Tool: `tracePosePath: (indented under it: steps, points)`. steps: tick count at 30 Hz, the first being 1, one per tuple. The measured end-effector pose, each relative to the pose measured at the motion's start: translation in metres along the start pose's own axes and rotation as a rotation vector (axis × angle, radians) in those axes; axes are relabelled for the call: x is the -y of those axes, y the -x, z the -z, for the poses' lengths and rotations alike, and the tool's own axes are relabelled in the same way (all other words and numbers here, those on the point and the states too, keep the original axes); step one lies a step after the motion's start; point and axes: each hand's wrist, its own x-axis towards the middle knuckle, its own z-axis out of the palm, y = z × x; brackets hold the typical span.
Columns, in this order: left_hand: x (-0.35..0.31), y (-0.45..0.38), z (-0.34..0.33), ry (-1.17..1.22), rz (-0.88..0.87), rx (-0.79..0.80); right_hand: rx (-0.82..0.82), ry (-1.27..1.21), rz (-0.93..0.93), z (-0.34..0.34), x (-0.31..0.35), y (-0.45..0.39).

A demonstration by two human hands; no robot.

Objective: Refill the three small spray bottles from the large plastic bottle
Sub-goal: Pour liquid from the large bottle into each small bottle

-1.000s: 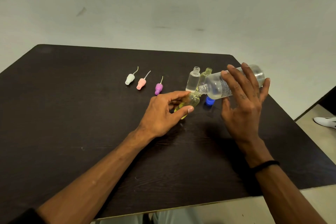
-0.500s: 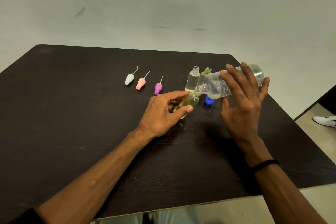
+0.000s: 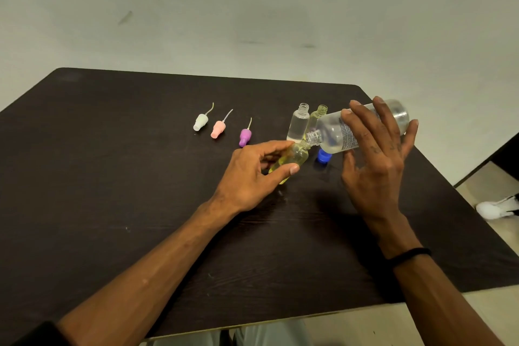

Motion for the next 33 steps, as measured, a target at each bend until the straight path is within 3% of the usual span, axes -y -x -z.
tracePosePath:
  steps: [33]
  points:
    - [0.0023,-0.0005,0.0001,-0.016,-0.002,0.005,-0.009,0.002,0.008,-0.001,-0.0007,-0.0001]
